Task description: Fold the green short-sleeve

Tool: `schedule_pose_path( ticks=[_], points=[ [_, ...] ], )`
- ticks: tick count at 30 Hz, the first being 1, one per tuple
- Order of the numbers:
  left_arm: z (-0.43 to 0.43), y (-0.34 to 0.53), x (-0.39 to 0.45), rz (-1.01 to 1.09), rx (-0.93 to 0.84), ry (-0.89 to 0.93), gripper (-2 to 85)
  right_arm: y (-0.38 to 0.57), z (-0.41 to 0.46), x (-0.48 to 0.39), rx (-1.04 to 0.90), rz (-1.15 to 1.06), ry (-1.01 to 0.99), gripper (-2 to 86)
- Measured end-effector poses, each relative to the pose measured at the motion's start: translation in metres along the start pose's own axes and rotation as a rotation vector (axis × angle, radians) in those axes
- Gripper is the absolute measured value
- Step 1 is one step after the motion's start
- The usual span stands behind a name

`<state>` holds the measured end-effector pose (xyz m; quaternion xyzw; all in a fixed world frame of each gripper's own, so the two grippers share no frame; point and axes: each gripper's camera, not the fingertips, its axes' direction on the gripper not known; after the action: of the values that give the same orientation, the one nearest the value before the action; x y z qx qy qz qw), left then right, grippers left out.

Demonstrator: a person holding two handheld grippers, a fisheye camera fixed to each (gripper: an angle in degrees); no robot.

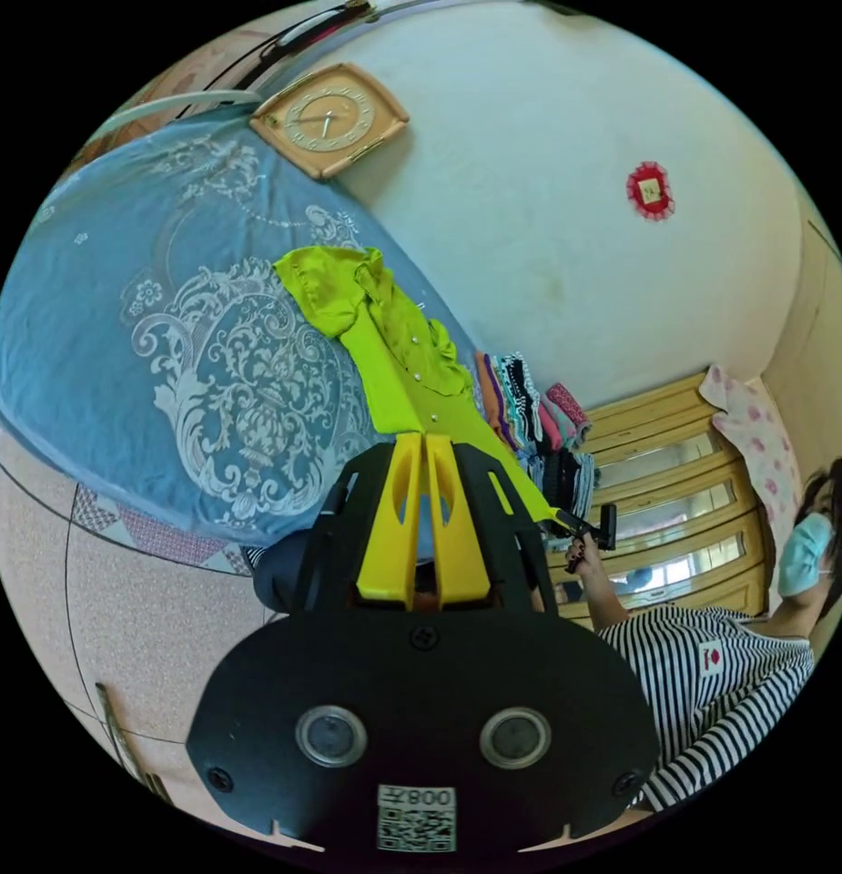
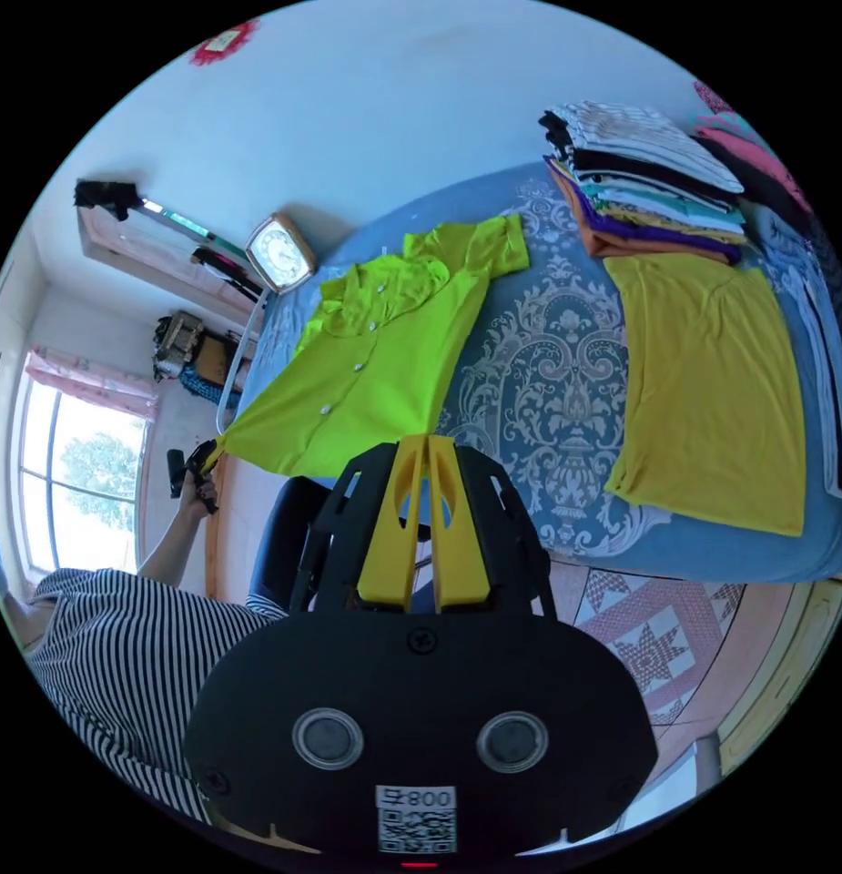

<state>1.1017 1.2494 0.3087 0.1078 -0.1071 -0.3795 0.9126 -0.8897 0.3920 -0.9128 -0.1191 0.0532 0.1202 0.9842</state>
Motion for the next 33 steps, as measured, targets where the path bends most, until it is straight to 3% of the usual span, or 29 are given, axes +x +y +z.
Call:
schedule_pose_path(
  ticks=[5,15,25,33],
  points=[
    [-0.021,0.032,-0.017,-0.028,-0.013,-0.050,0.6,0.042,0.003,0.017,-0.038,0.007,0.019,0.2],
    [-0.005,0.054,-0.079,-0.240,-0.060,-0.076,2.1,0.076,0.110,0.111,-0.175,0.254,0.033,0.4],
    [-0.047,0.003,-0.088,-0.236,0.016,-0.103,5.5,0.081,0.124,0.160,-0.132,0.328,0.019,0.2],
    [-0.014,-0.098,-0.078,-0.175,-0.056,-0.111,7.0,0.031,0.151,0.166,-0.090,0.282,0.017,0.3]
  ],
)
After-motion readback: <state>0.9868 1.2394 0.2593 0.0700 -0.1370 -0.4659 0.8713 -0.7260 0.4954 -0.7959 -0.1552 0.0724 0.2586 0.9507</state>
